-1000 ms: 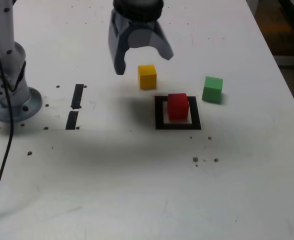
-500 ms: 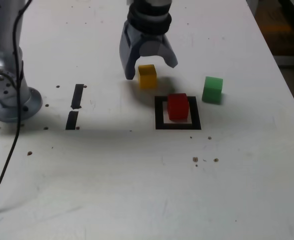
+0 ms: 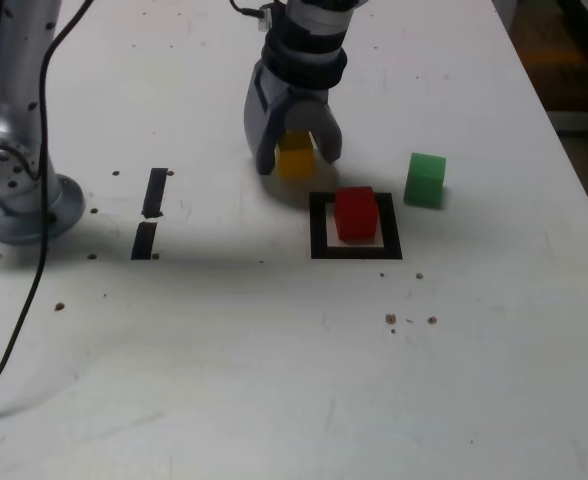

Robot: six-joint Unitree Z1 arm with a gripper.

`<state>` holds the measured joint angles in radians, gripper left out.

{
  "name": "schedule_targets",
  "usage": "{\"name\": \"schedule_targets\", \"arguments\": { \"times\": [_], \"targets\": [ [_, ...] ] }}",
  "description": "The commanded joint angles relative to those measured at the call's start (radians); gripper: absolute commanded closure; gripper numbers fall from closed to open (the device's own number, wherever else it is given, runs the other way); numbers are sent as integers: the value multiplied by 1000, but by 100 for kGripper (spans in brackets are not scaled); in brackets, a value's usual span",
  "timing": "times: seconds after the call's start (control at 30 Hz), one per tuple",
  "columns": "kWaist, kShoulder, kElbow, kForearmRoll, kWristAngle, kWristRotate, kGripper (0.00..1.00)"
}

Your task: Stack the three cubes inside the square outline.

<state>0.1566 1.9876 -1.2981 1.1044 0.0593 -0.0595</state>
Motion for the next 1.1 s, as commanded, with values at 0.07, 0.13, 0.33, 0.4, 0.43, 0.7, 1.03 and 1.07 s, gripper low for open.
{"name": "schedule_targets", "arguments": {
  "times": [0.07,0.13,0.33,0.4,0.43,0.7,1.03,1.07],
  "targets": [
    [16,13,-2,-23,-11,2,51],
    [19,12,-5,-30,-10,3,57],
    [19,-19,-35,-2,-9,-1,73],
    [16,-42,-62,45,-4,-5,75],
    [13,-56,-81,77,-1,-8,76],
    [-98,-100,-337,343,10,-52,78],
    [-281,45,-511,403,-43,-125,78],
    [-285,56,-511,402,-45,-128,78]
  ]
}}
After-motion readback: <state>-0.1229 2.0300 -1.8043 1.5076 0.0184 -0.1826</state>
